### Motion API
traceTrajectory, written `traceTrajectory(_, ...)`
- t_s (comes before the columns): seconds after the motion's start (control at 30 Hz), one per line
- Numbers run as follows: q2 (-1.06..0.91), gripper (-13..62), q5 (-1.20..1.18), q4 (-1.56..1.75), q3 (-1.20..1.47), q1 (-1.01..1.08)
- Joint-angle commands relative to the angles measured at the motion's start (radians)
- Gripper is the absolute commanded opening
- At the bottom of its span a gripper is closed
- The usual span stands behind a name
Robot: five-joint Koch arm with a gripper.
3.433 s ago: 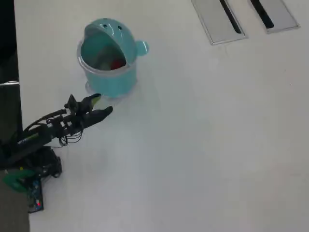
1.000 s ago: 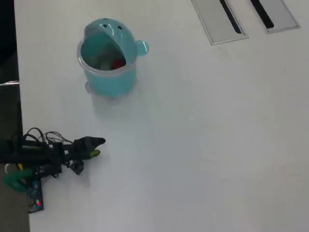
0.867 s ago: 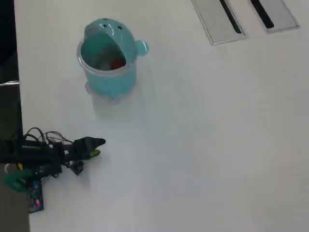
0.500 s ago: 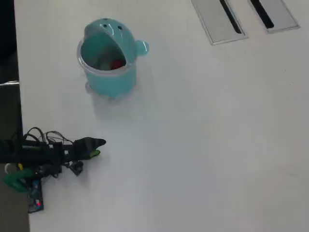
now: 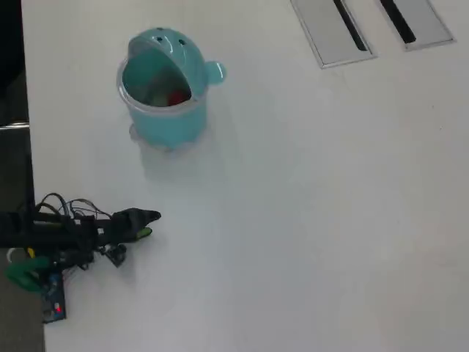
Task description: Grasp RGB lego blocks and put them in the bin one by one.
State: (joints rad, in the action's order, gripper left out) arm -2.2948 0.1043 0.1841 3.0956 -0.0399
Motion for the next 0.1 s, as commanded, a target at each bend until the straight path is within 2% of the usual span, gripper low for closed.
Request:
traceTrajectory(0.0, -0.066, 34.6, -0.041, 0.008, 0.074, -0.002)
traceTrajectory(0.07, -0.066, 34.6, -0.041, 0.008, 0.075, -0.002)
